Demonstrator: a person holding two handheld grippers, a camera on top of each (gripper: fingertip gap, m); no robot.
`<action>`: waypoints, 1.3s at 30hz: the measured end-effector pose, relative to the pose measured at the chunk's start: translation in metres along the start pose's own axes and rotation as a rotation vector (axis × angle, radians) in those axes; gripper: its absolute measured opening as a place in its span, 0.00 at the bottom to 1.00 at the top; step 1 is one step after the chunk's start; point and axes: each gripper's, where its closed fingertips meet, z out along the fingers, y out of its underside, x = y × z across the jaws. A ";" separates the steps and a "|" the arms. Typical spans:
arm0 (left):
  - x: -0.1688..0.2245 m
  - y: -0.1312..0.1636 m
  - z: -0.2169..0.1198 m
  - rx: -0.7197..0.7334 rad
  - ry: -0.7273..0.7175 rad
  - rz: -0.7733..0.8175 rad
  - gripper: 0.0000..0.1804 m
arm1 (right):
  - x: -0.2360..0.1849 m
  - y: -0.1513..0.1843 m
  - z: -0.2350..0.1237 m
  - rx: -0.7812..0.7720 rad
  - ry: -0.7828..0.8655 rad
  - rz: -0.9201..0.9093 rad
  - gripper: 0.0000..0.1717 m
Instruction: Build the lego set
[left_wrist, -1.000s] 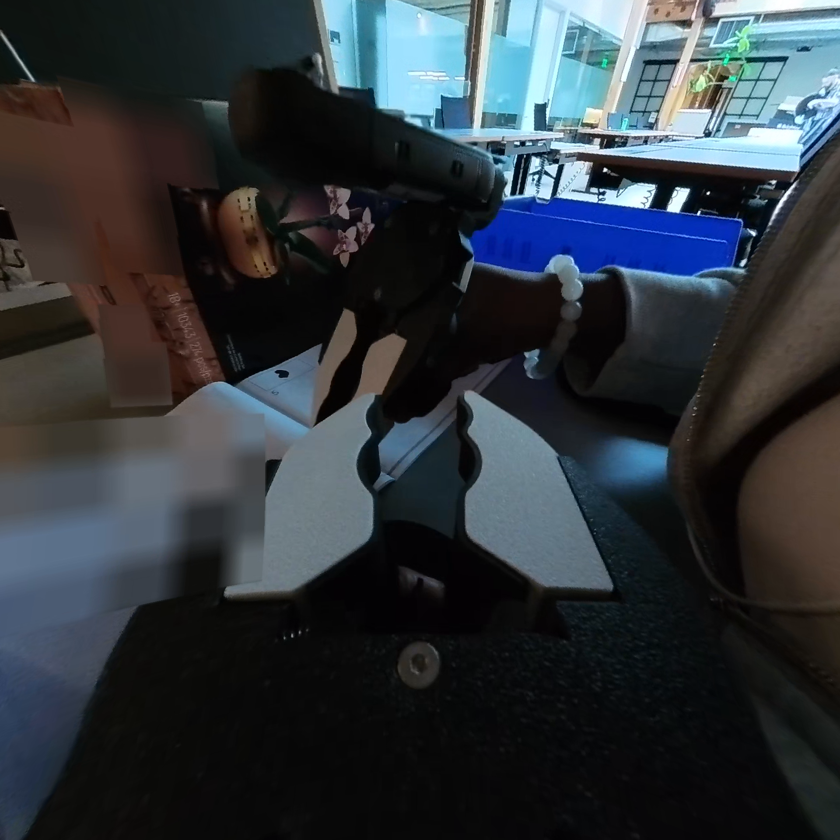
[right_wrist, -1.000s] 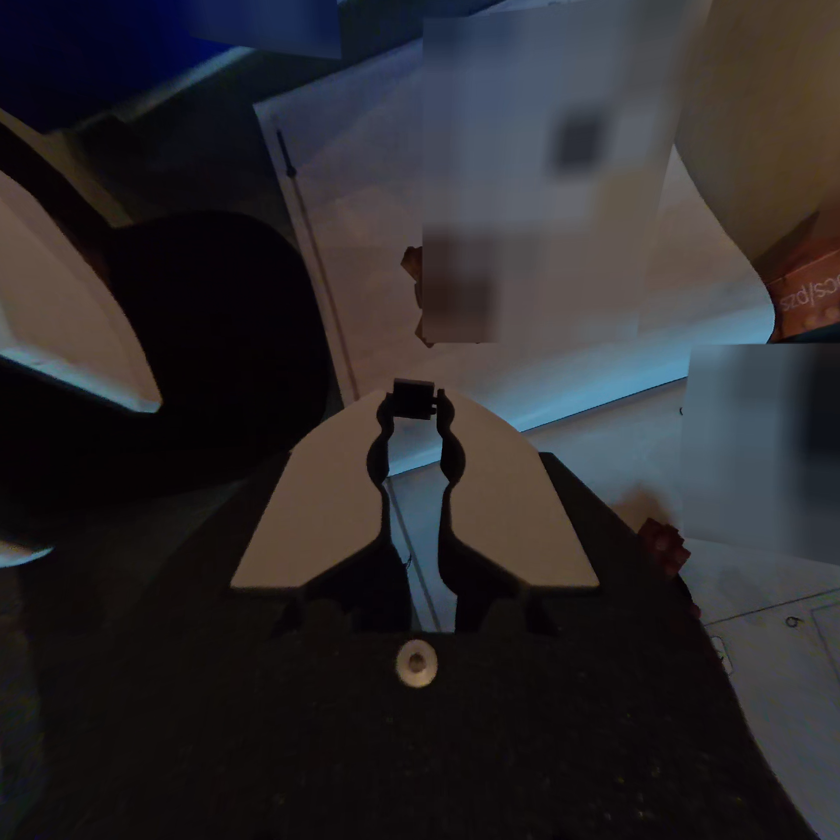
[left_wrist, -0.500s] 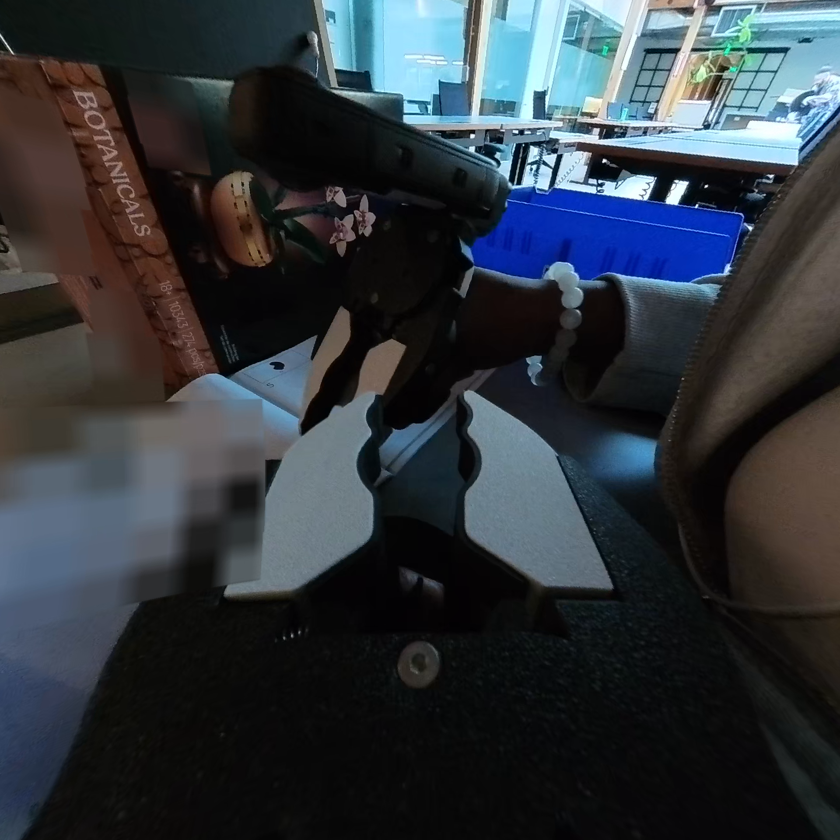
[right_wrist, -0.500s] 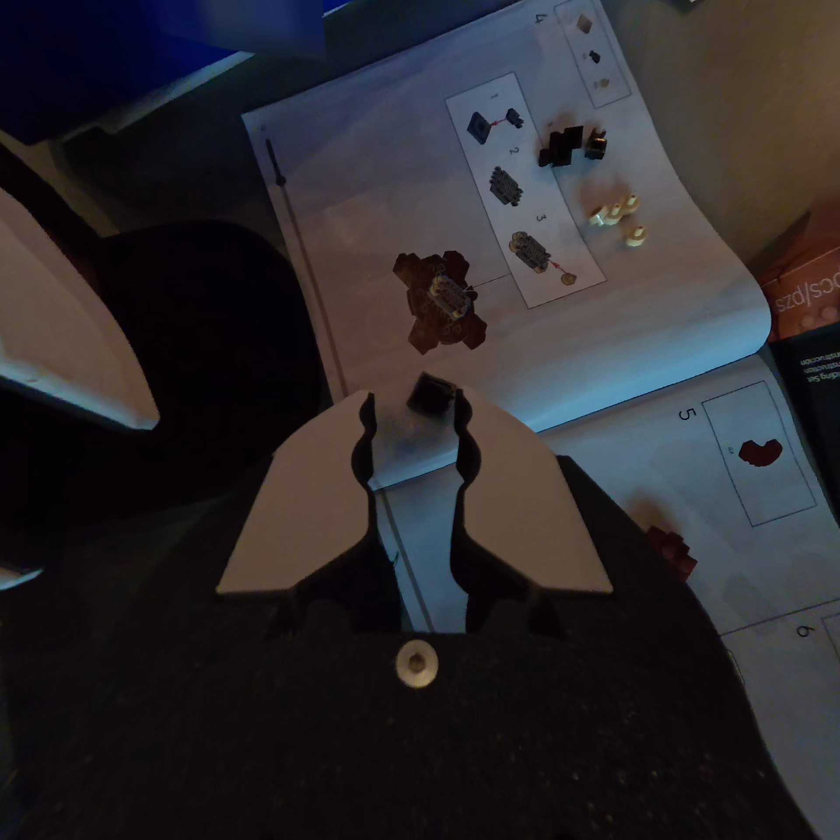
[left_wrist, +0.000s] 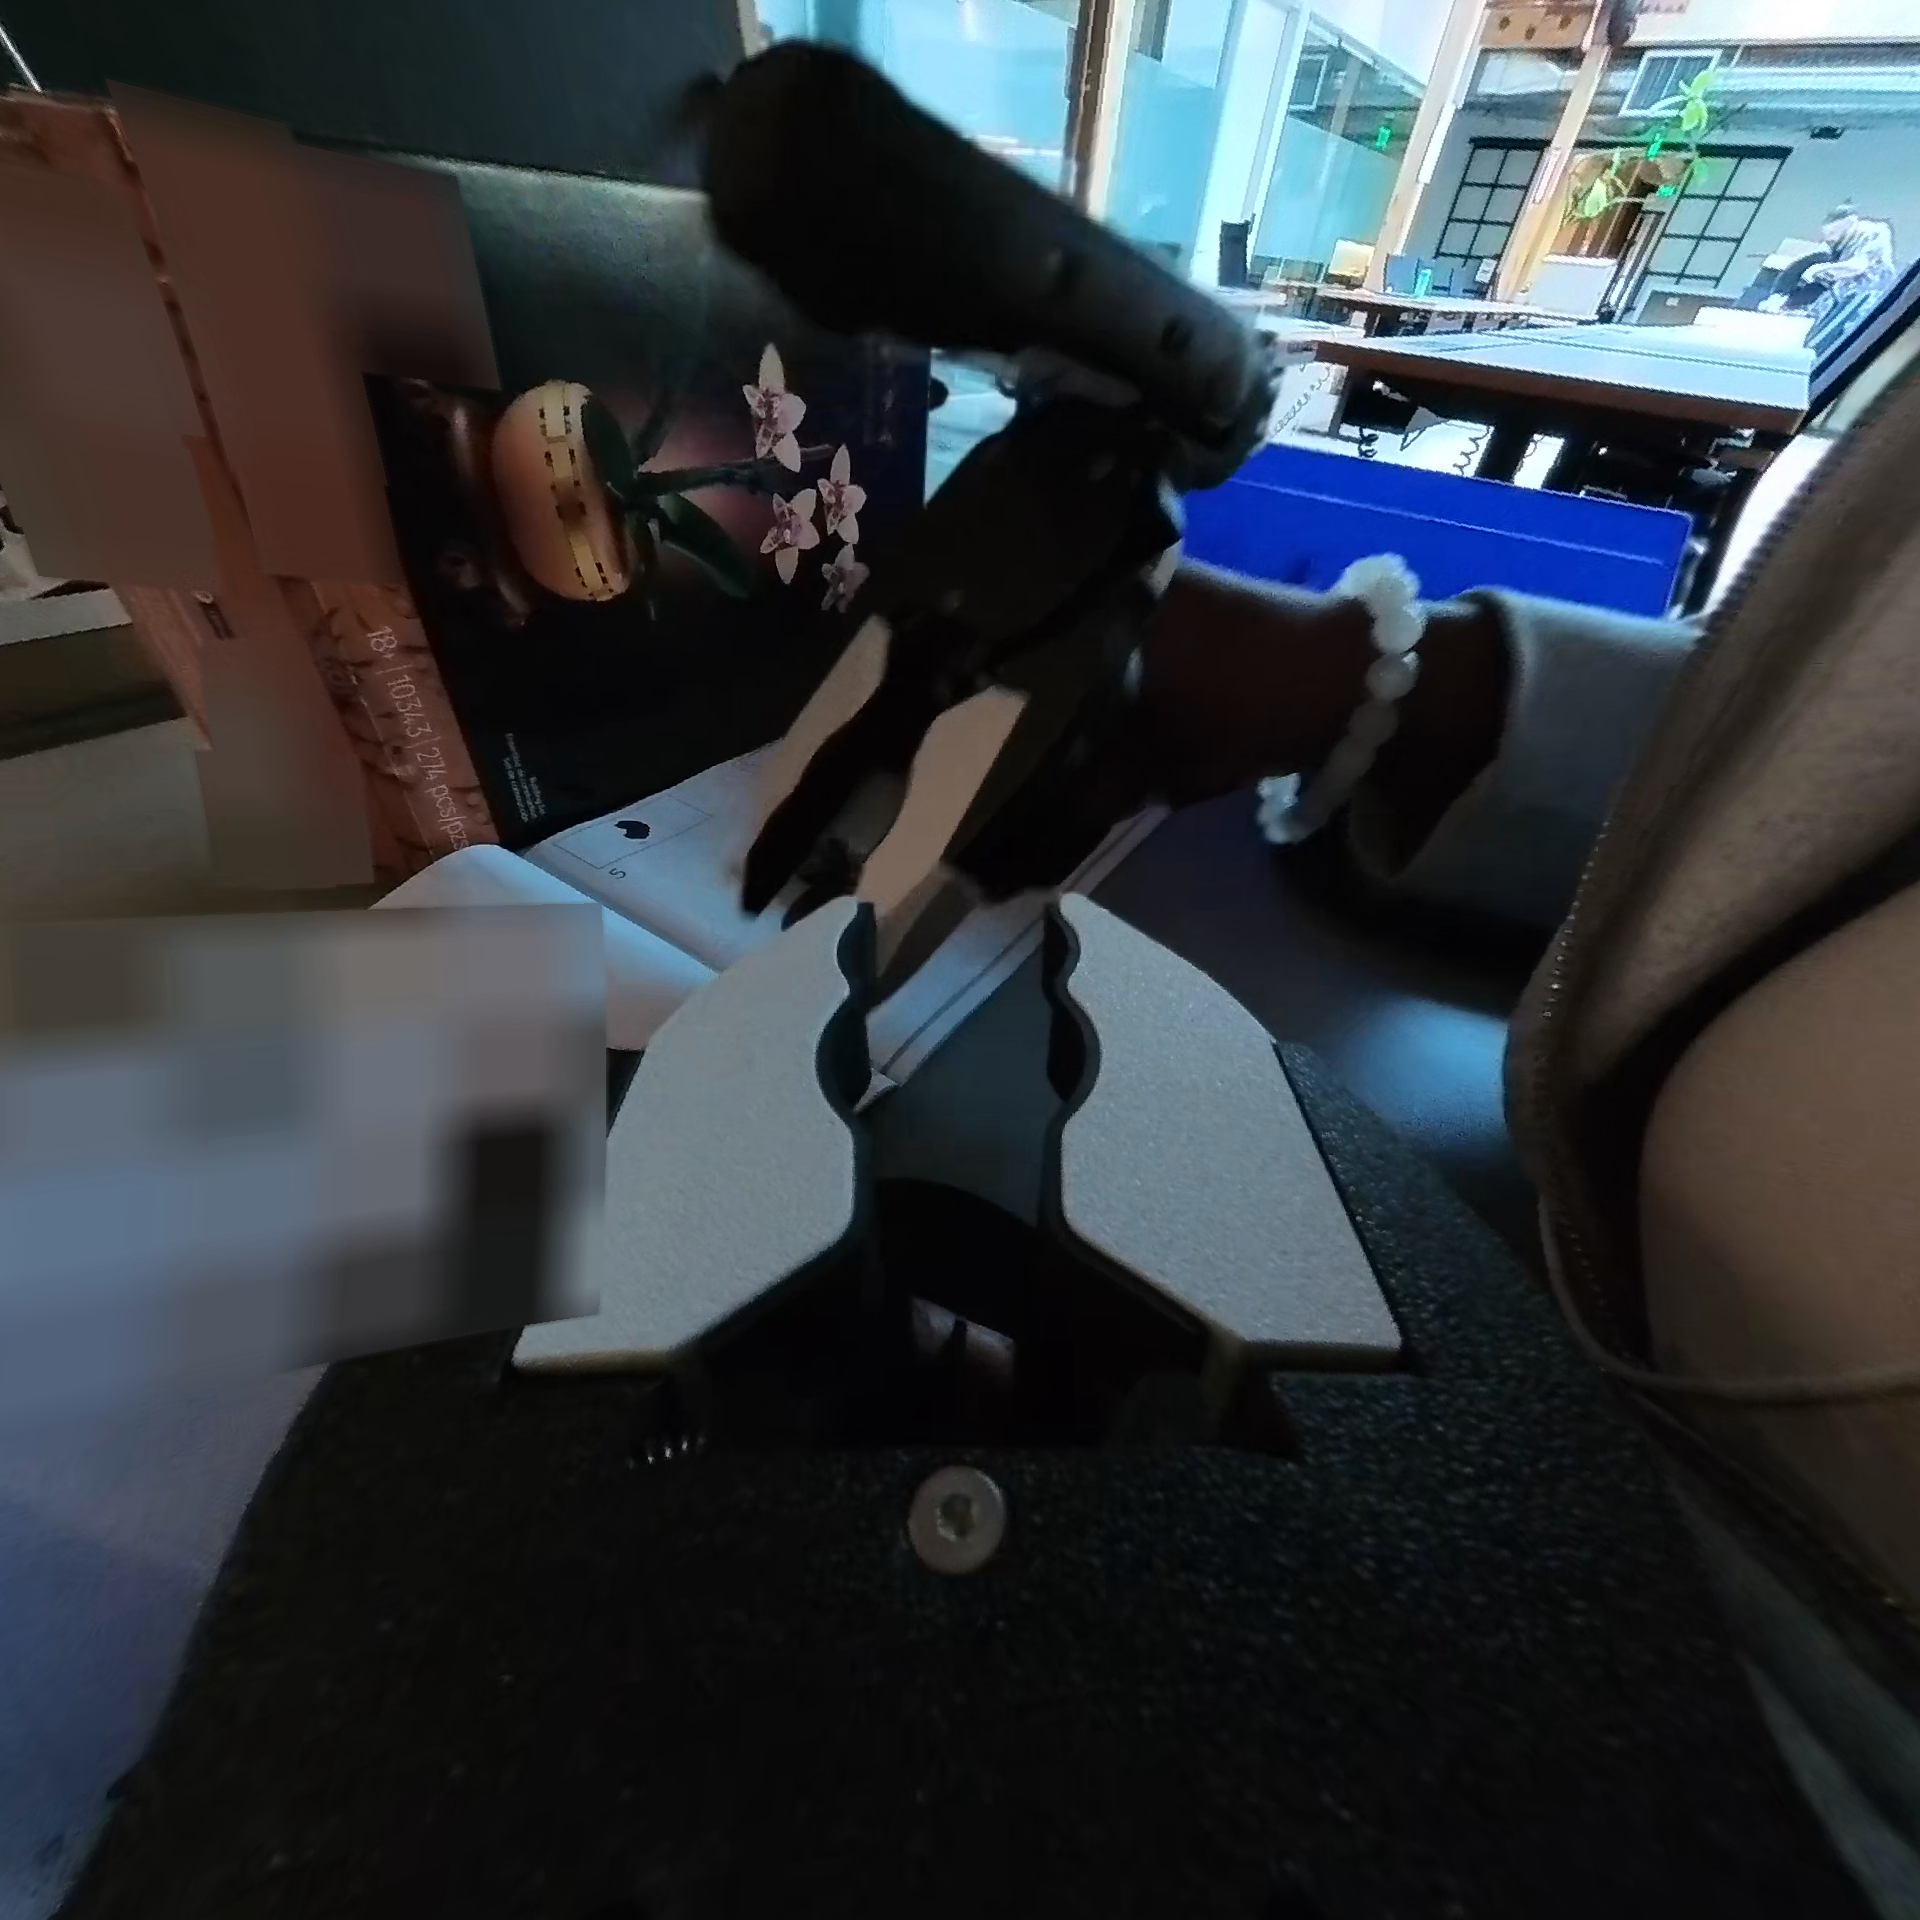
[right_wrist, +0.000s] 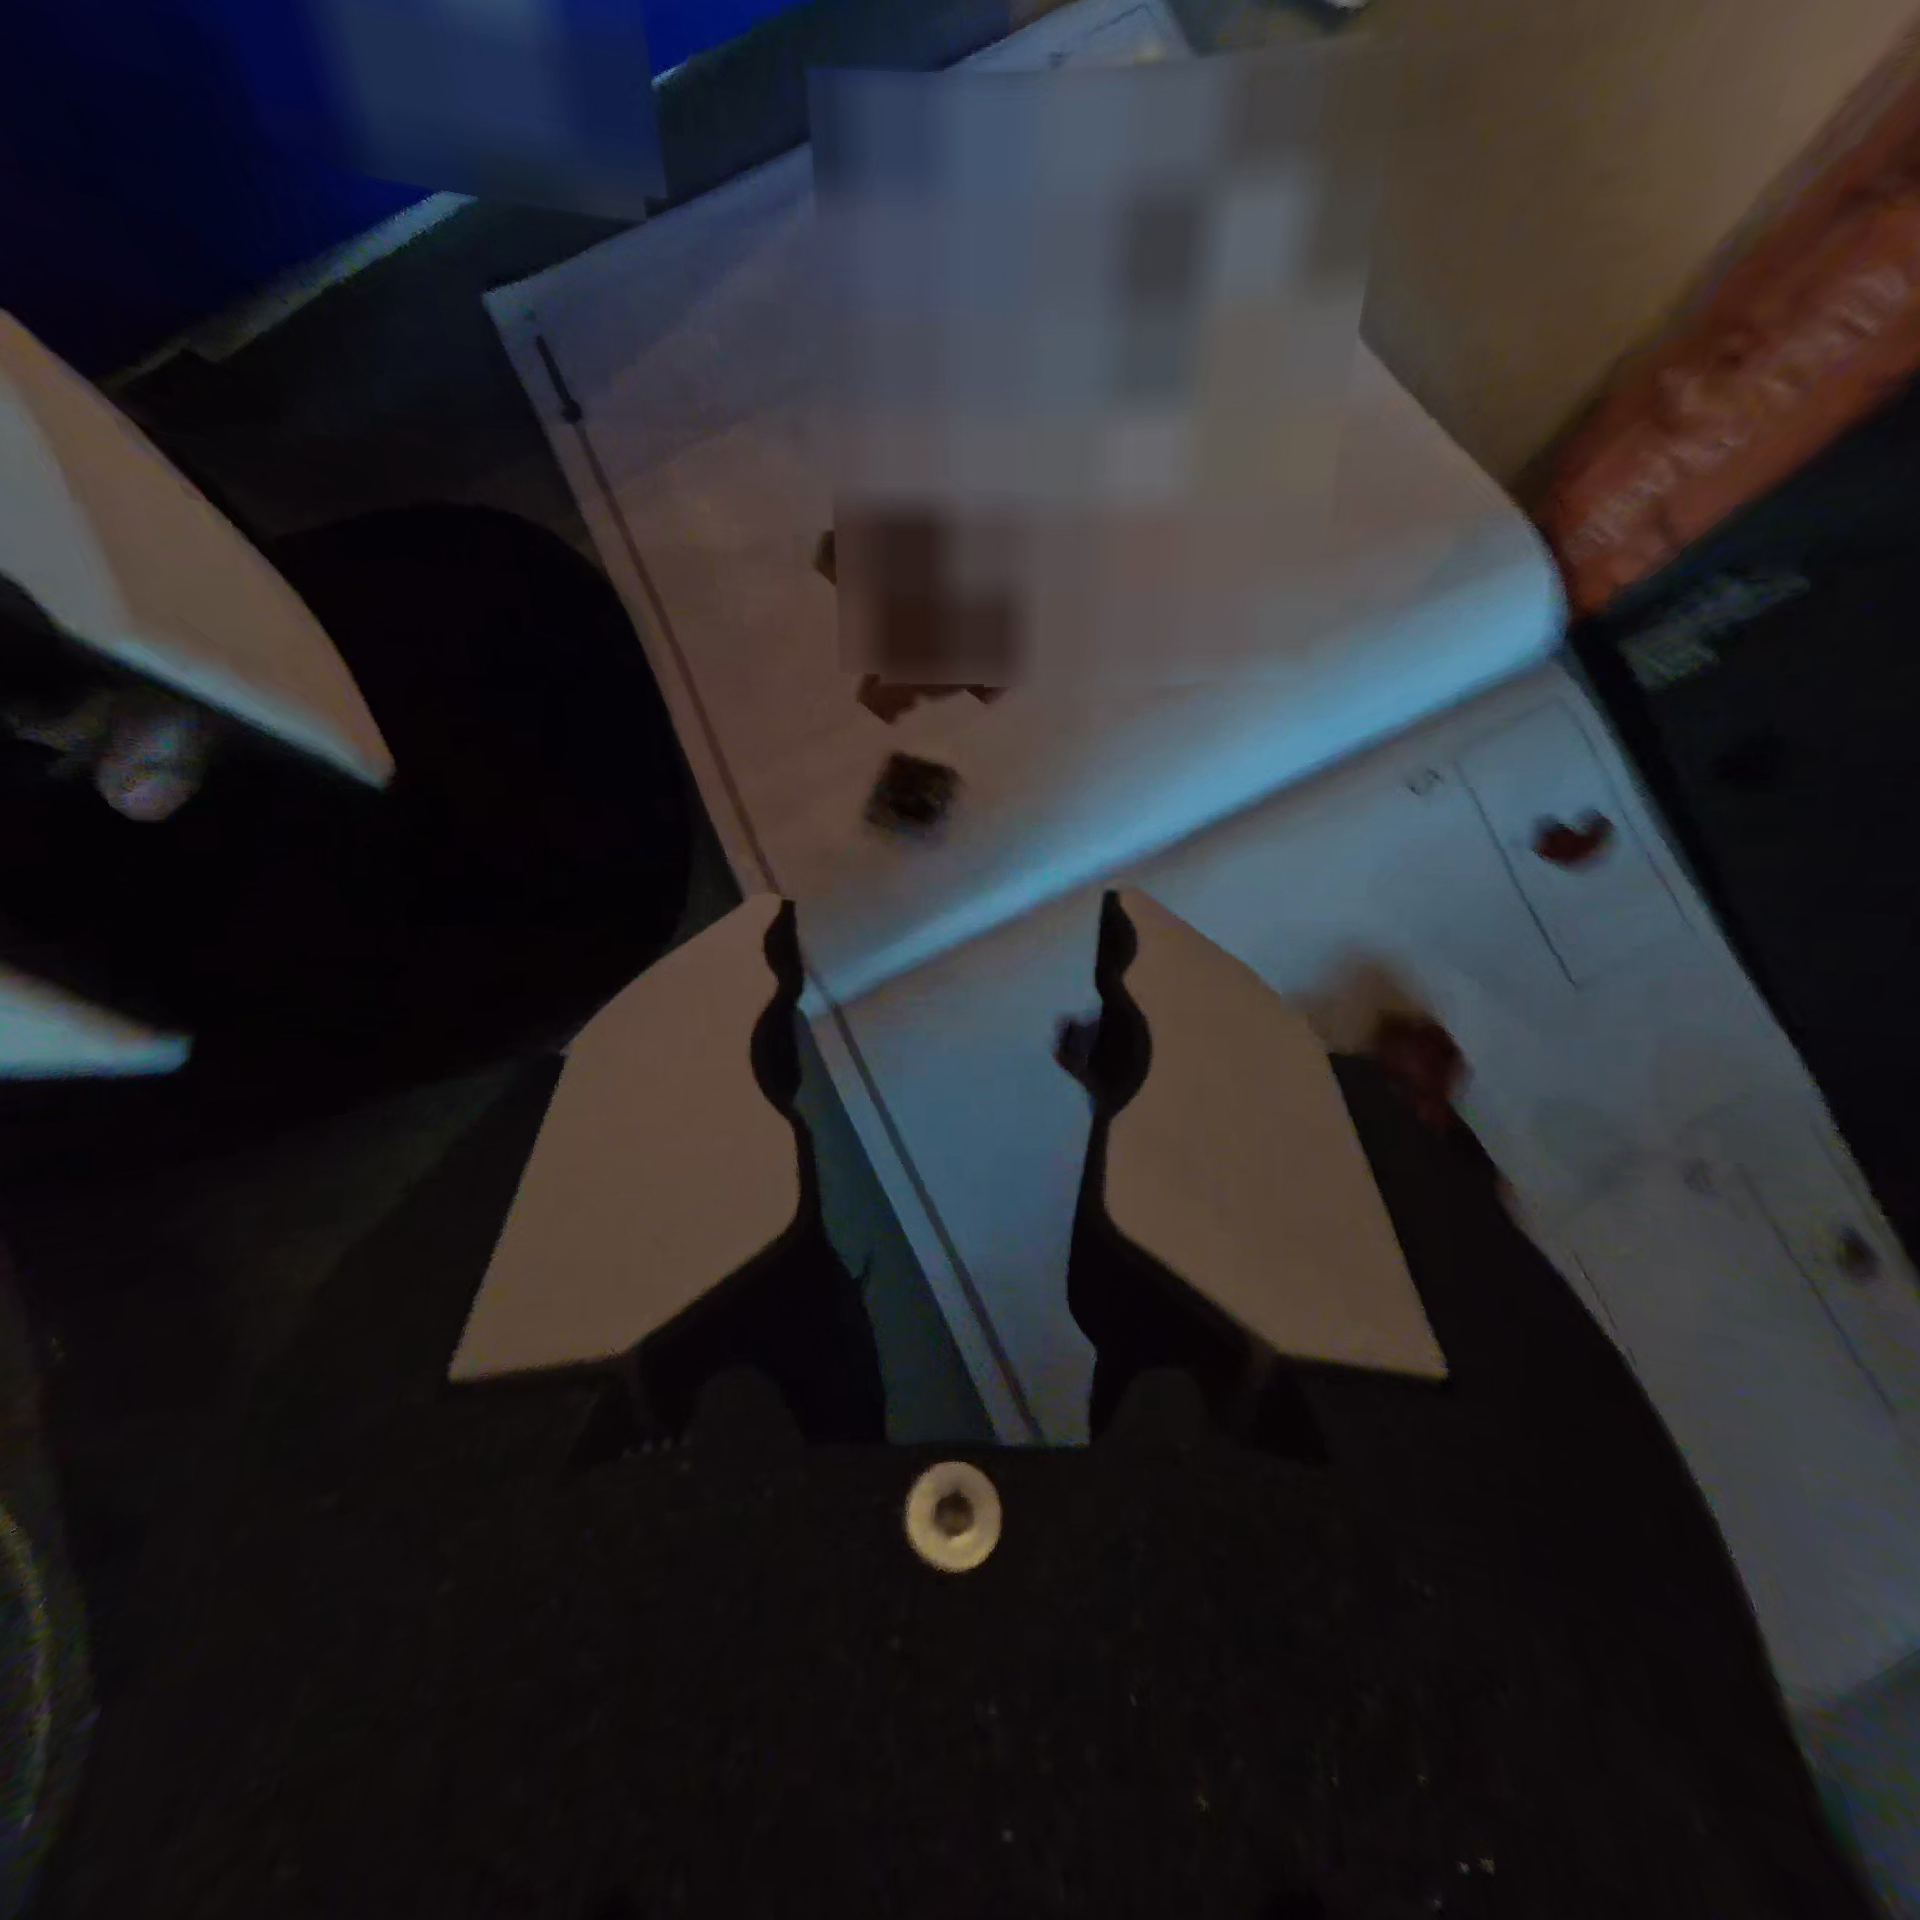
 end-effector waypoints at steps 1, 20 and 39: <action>0.000 0.000 0.000 -0.001 -0.001 -0.001 0.17 | 0.006 0.004 -0.007 0.000 0.028 0.014 0.32; -0.002 0.005 0.004 -0.038 -0.014 -0.003 0.17 | 0.073 0.072 -0.035 -0.064 0.254 0.261 0.44; -0.003 0.006 0.005 -0.046 -0.015 -0.009 0.17 | 0.077 0.063 -0.023 -0.032 0.241 0.168 0.44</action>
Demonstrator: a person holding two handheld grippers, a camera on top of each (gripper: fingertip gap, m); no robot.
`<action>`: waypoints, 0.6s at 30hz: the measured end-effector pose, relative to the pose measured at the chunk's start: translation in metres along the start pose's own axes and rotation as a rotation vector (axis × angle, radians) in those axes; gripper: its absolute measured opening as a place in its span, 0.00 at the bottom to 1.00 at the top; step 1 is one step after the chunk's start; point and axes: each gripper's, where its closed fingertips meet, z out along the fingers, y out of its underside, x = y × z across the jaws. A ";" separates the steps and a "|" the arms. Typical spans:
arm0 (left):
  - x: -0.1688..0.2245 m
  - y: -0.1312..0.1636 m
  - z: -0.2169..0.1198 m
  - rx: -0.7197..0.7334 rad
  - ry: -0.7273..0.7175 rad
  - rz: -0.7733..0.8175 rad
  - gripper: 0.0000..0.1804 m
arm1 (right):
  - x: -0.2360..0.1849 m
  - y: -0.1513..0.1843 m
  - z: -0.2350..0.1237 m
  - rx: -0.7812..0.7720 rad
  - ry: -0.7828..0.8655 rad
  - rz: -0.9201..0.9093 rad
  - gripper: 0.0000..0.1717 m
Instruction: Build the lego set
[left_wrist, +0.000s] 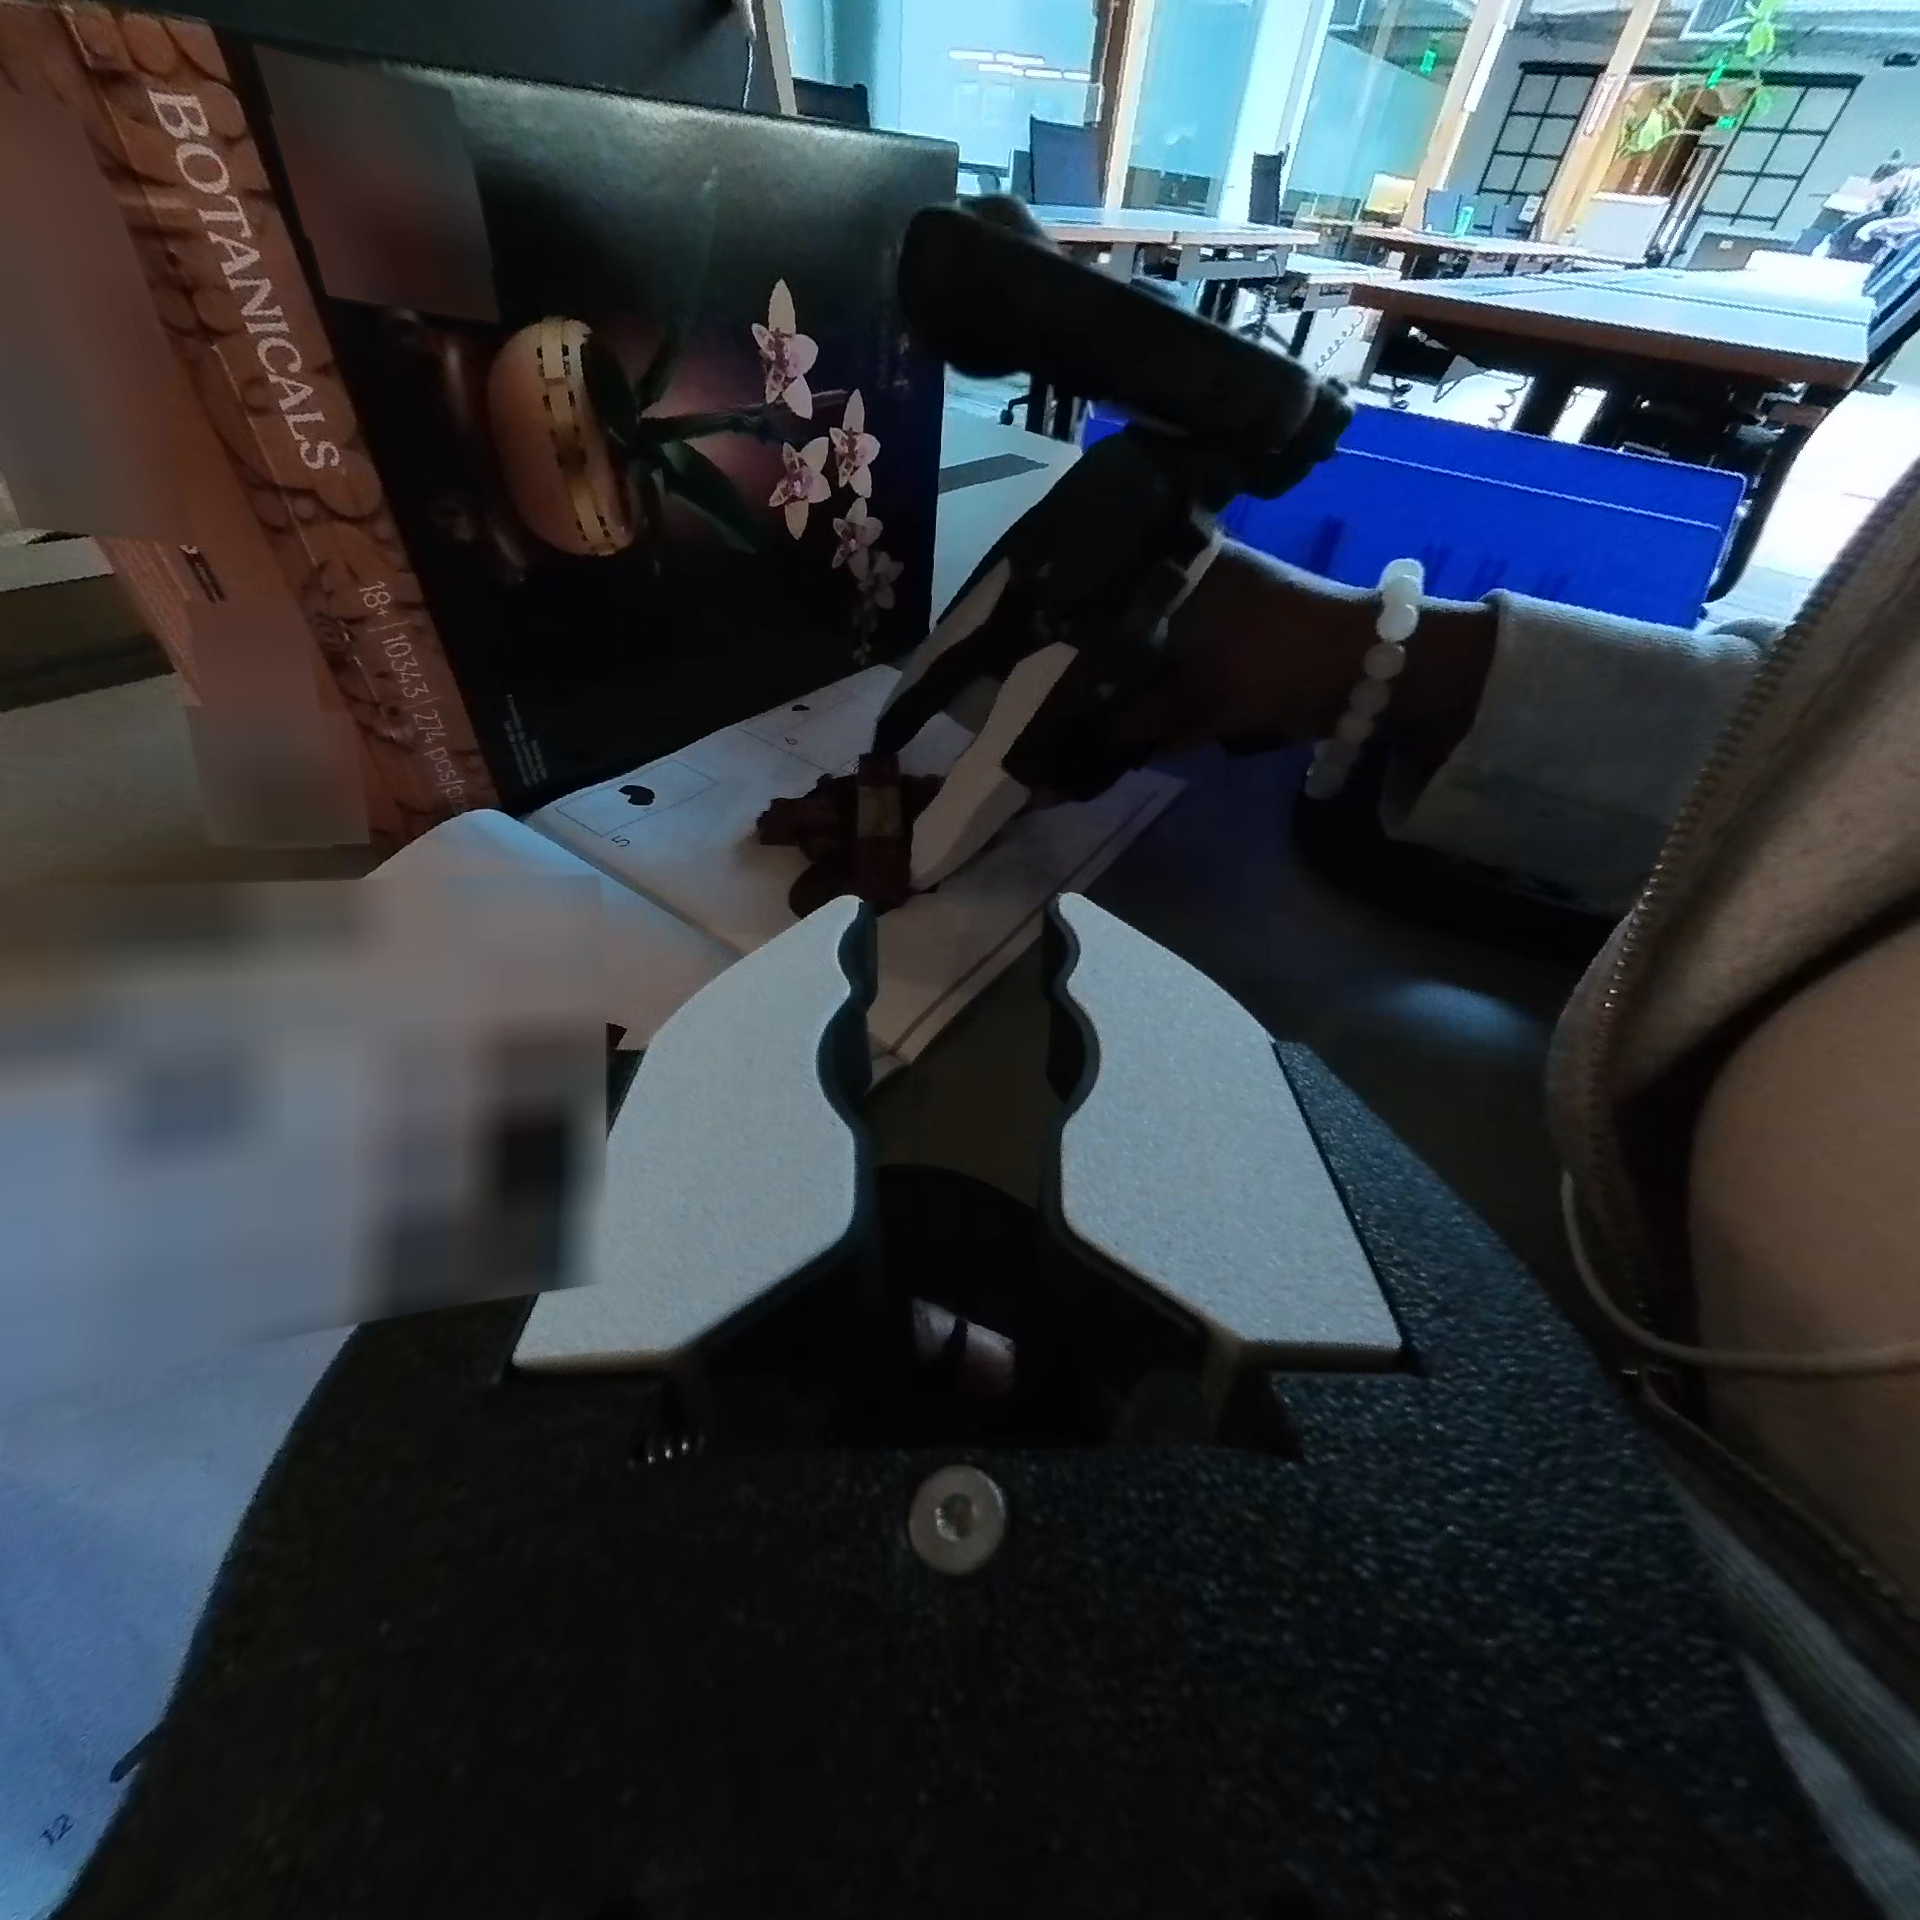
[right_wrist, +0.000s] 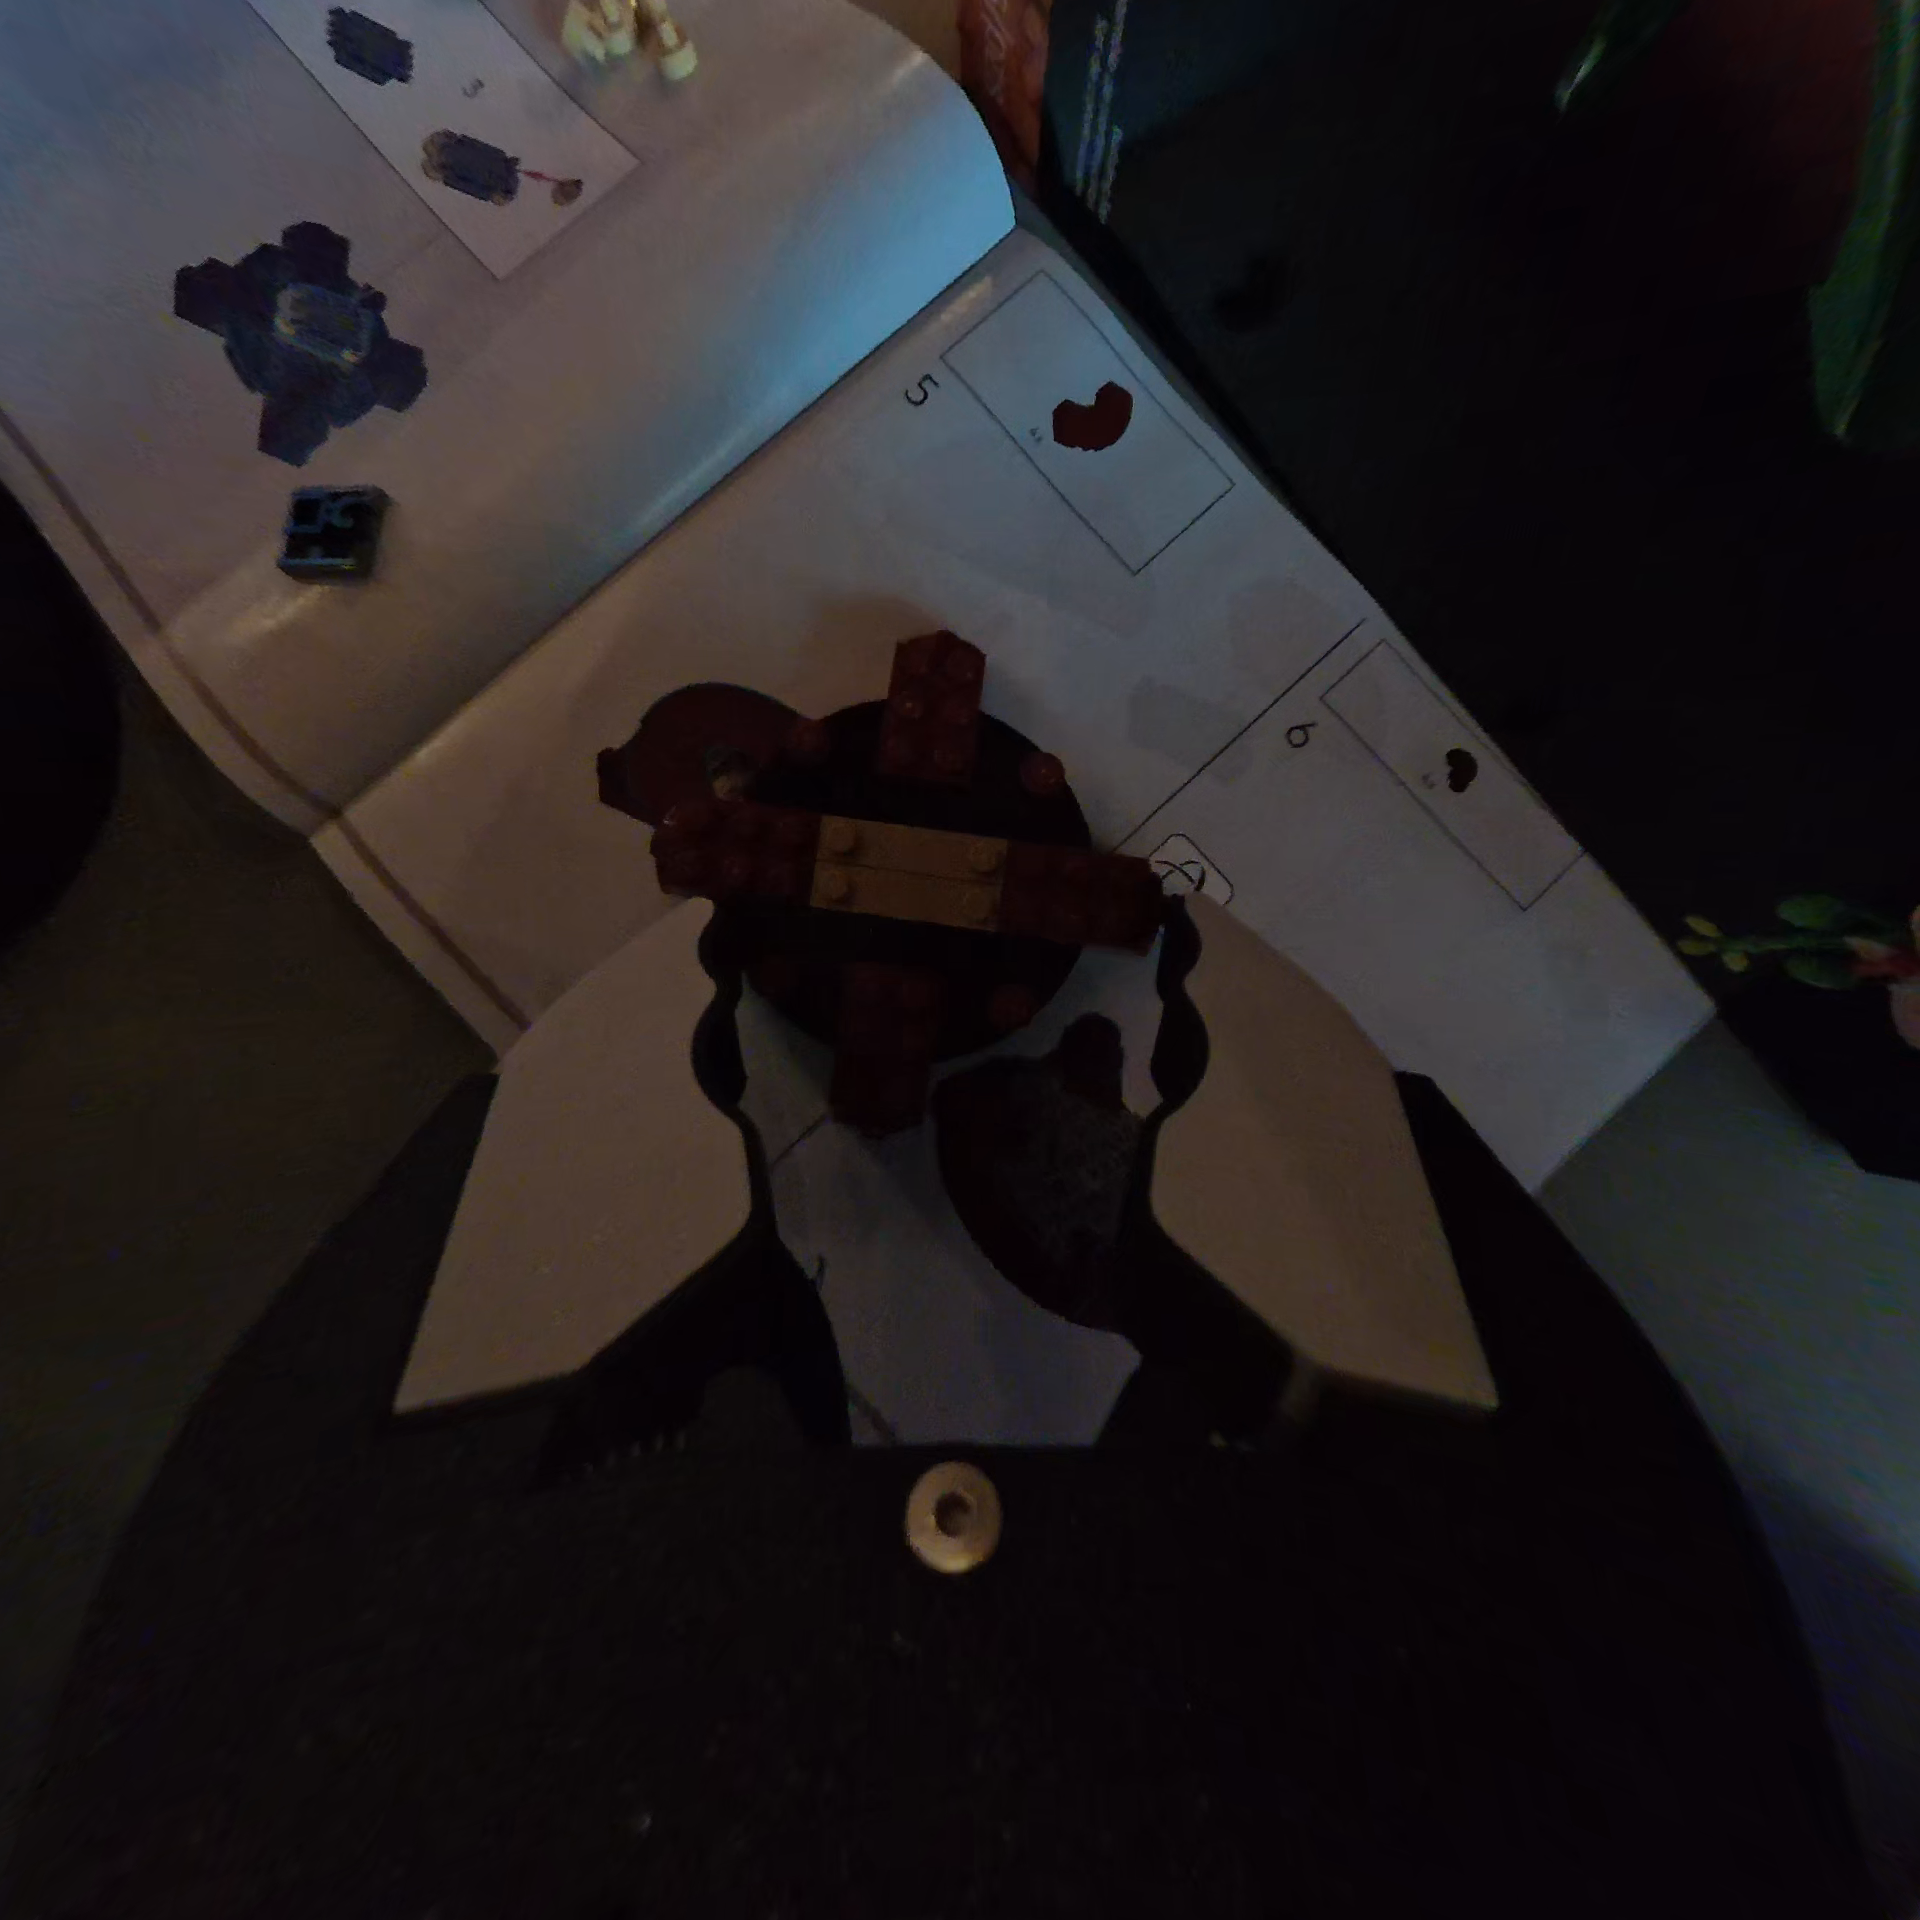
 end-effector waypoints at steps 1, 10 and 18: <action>0.000 0.000 0.000 -0.001 0.000 -0.001 0.17 | 0.000 -0.001 -0.001 0.004 0.002 -0.004 0.44; 0.000 0.001 0.001 -0.006 -0.002 0.008 0.17 | -0.009 -0.007 -0.010 0.036 -0.020 -0.014 0.44; 0.000 0.002 0.001 -0.011 -0.014 0.024 0.17 | -0.016 -0.003 -0.002 0.021 -0.046 -0.008 0.44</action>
